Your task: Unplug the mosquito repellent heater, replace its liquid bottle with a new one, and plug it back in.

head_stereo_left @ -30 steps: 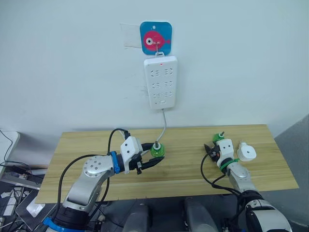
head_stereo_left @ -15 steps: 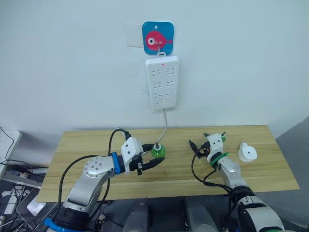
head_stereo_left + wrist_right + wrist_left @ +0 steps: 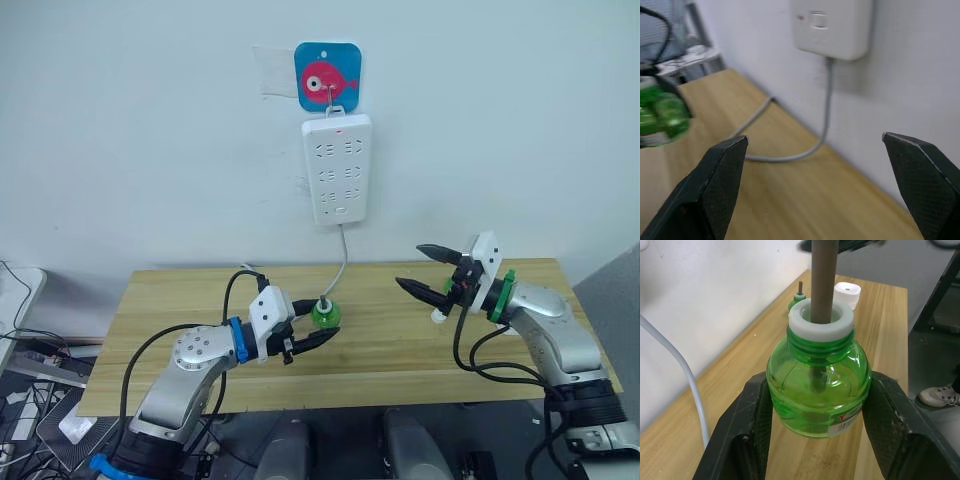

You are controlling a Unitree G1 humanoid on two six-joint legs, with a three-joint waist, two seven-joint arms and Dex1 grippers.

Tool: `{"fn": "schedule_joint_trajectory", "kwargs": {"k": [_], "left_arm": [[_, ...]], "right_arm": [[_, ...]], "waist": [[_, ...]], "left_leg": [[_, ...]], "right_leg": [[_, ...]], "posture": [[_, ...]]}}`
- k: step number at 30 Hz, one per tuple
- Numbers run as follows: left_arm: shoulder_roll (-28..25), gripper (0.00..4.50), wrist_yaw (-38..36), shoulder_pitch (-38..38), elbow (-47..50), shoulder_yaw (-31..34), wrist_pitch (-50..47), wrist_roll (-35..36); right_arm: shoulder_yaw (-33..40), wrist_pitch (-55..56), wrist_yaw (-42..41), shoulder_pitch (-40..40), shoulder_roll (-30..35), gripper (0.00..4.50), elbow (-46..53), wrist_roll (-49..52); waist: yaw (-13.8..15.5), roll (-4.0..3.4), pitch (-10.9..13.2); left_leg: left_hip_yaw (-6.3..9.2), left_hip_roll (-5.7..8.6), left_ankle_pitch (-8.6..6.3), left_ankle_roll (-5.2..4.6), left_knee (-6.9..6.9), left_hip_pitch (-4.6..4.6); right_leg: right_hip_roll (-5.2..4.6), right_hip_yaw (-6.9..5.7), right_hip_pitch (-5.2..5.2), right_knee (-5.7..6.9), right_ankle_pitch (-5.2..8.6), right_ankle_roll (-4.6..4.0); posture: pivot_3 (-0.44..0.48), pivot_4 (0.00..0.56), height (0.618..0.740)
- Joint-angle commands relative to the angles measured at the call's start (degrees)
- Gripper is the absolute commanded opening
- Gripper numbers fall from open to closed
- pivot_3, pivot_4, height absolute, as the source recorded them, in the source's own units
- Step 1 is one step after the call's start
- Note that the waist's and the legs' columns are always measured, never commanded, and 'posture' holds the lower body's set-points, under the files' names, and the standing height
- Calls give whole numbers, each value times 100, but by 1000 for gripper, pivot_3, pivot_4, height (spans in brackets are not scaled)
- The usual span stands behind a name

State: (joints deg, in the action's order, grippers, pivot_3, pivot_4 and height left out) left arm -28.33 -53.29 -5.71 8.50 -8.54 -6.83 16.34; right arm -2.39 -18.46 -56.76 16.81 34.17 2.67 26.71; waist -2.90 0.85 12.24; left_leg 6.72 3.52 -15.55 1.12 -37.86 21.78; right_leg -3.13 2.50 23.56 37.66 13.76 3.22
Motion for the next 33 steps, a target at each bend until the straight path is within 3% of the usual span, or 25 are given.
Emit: {"fn": "schedule_joint_trajectory", "kwargs": {"k": [1,8,15,18,21,28,31,33], "left_arm": [[127,2203,-55,-228,-121,-21,288,-14],[381,2203,-151,-641,-463,-212,605,-159],[541,2203,-184,-807,-530,-335,691,-206],[558,2203,-208,-857,-551,-360,698,-205],[562,2203,-234,-906,-579,-355,685,-194],[577,2203,-282,-954,-563,-352,648,-168],[583,2203,-289,-955,-564,-358,646,-164],[590,2203,-293,-962,-567,-364,643,-164]], "right_arm": [[-144,-442,-571,172,194,4492,531,368],[-461,-1162,-191,356,-377,4492,1197,673],[-703,-1164,71,464,-768,4492,1173,495],[-745,-1084,86,531,-856,3914,1117,426],[-819,-969,69,581,-900,2913,1088,271],[-956,-585,35,615,-944,2913,902,-119],[-972,-438,47,646,-965,2266,810,-249],[-977,-350,17,671,-967,1591,724,-306]], "waist": [[1,2,1],[1,4,3],[17,4,3],[15,4,3],[13,4,3],[13,4,3],[13,4,3],[12,4,2]], "left_leg": [[0,0,0,0,-1,0],[5,-3,-1,1,1,4],[9,0,-1,3,-1,9],[8,0,-1,3,-1,9],[9,-1,-2,3,0,9],[9,-1,-2,4,0,9],[8,-1,-2,4,0,9],[8,0,-1,4,0,9]], "right_leg": [[0,-1,0,-1,0,0],[-1,-5,2,-3,0,0],[-2,-7,6,-4,0,0],[-2,-6,7,-5,0,0],[-1,-7,8,-4,0,0],[-1,-7,8,-4,0,0],[-1,-7,9,-4,0,0],[-1,-7,9,-4,0,0]], "posture": [[-63,223,740],[-52,224,740],[-53,219,740],[-54,217,740],[-55,215,740],[-52,210,740],[-51,207,740],[-50,204,740]]}}
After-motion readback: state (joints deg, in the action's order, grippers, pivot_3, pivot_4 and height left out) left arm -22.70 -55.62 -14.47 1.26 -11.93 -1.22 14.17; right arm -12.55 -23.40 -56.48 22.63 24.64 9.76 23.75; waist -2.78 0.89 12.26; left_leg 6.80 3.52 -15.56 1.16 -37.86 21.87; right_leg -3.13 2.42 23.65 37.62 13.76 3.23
